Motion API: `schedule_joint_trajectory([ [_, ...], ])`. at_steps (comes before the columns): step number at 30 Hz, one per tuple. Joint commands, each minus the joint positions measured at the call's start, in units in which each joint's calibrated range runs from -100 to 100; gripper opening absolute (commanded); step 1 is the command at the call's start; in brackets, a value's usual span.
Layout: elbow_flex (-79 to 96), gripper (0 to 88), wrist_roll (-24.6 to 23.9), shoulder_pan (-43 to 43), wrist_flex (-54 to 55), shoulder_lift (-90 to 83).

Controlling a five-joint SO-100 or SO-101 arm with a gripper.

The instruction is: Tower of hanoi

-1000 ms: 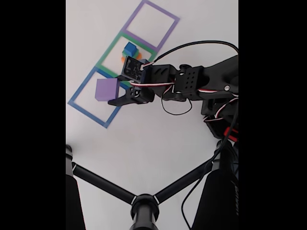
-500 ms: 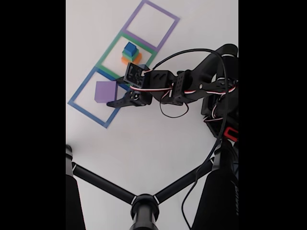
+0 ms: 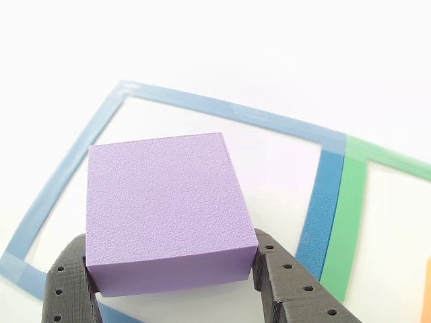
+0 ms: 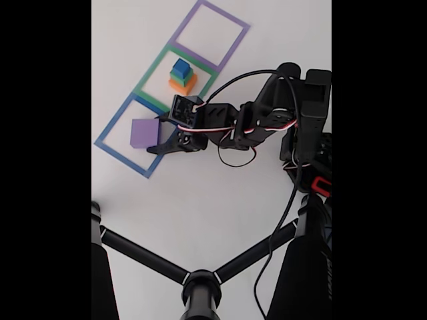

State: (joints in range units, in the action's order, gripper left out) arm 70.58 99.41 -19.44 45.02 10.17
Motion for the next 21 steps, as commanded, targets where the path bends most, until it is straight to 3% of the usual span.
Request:
schedule_joint_trajectory([
  [1,-2.40,9.7,0.59,-0.69,2.67,1.09],
  [10,-3.04,11.0,0.59,-1.27,5.02,3.76],
  [14,-3.04,18.0,0.59,-1.46,5.75,4.16],
  [21,-3.13,21.4,0.59,-1.46,7.04,4.64],
])
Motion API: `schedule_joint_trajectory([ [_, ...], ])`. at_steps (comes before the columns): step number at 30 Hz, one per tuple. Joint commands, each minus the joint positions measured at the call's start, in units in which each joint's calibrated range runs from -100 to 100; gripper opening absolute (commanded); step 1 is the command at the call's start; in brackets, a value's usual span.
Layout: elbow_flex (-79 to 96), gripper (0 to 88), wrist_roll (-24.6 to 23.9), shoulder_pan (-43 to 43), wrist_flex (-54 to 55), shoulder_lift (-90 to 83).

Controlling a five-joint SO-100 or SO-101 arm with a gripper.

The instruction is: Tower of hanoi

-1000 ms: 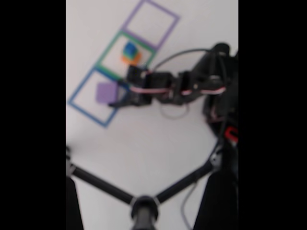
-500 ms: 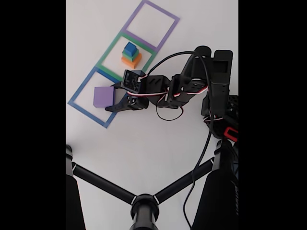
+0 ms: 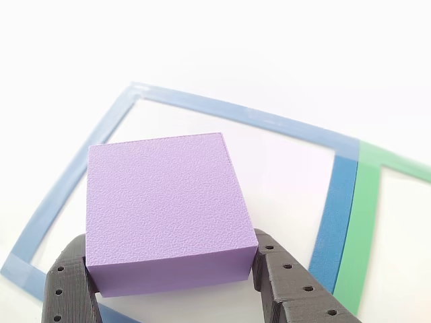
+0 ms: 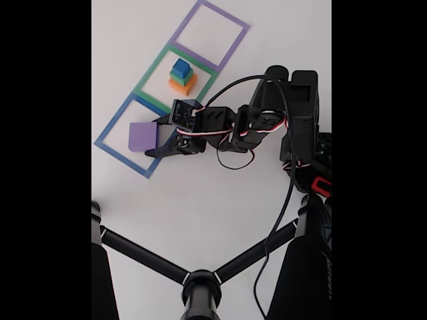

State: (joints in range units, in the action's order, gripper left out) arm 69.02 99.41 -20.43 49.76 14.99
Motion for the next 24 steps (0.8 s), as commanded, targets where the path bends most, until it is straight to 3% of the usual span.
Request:
schedule_joint_trajectory([
  [1,-1.65,22.6,0.59,-0.38,2.55,-0.09],
  [17,-2.47,27.3,0.59,0.29,2.95,-2.11],
  [24,-1.83,26.8,0.59,-0.57,-7.41,-14.94],
])
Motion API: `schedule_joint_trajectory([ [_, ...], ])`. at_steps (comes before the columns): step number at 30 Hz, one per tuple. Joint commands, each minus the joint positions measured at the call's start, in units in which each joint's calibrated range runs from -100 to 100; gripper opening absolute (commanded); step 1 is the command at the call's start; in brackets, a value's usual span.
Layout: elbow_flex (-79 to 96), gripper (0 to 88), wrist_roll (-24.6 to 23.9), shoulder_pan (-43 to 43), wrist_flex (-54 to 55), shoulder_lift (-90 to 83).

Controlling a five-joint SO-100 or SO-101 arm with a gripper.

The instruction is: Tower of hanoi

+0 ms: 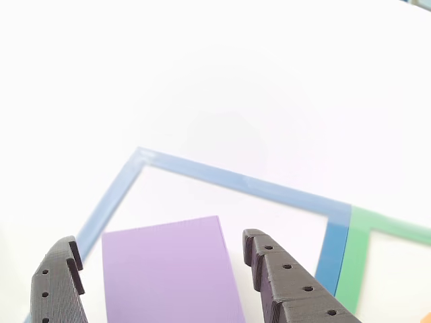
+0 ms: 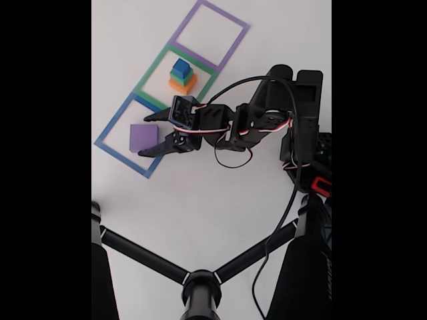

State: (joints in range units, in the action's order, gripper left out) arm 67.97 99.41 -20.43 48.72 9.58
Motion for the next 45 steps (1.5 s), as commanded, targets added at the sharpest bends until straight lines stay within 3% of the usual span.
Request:
schedule_joint_trajectory([
  [1,-0.79,26.6,0.59,-0.38,-8.96,-11.88],
  [8,0.66,20.6,0.59,2.88,-34.46,-32.88],
  [16,-1.70,3.2,0.59,6.52,-67.91,-55.73],
  [27,-31.15,0.4,0.59,10.36,-111.79,-62.83],
  [36,-48.24,0.7,0.59,17.07,-128.96,-63.48],
  [45,-50.97,4.6,0.59,19.37,-130.74,-63.15],
])
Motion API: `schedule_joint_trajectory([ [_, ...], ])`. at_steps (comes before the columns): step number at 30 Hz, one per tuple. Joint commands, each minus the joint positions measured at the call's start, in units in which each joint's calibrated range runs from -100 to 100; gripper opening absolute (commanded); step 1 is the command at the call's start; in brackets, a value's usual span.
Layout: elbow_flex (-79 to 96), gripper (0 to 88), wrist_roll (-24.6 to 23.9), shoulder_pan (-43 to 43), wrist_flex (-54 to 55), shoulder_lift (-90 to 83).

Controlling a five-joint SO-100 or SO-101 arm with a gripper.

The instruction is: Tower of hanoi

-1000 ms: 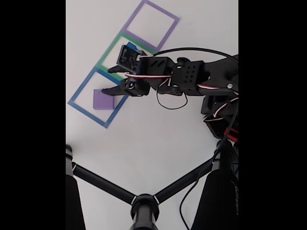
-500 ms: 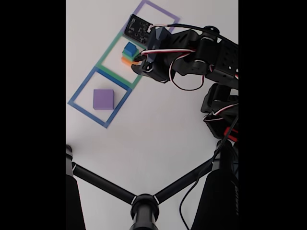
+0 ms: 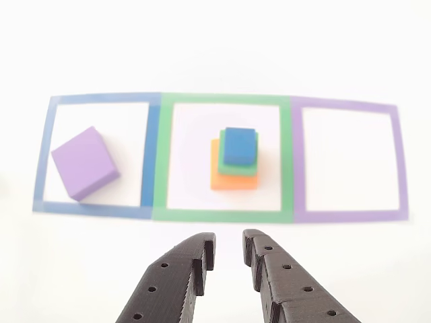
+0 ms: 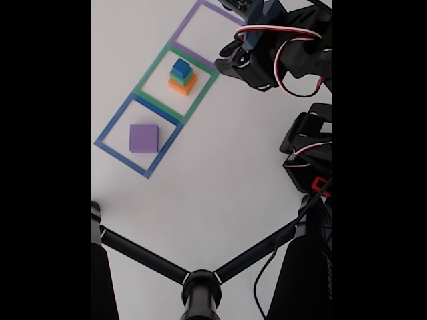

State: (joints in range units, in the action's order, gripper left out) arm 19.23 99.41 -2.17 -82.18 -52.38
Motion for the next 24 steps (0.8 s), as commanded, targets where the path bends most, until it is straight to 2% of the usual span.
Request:
schedule_joint_trajectory([
  [1,-1.78,6.8,0.59,1.31,0.64,-1.11],
  [6,4.77,16.5,0.59,2.84,6.88,-1.35],
  [16,26.86,30.6,0.59,5.62,32.63,-1.67],
  [24,43.49,34.0,0.59,6.58,58.38,1.64],
])
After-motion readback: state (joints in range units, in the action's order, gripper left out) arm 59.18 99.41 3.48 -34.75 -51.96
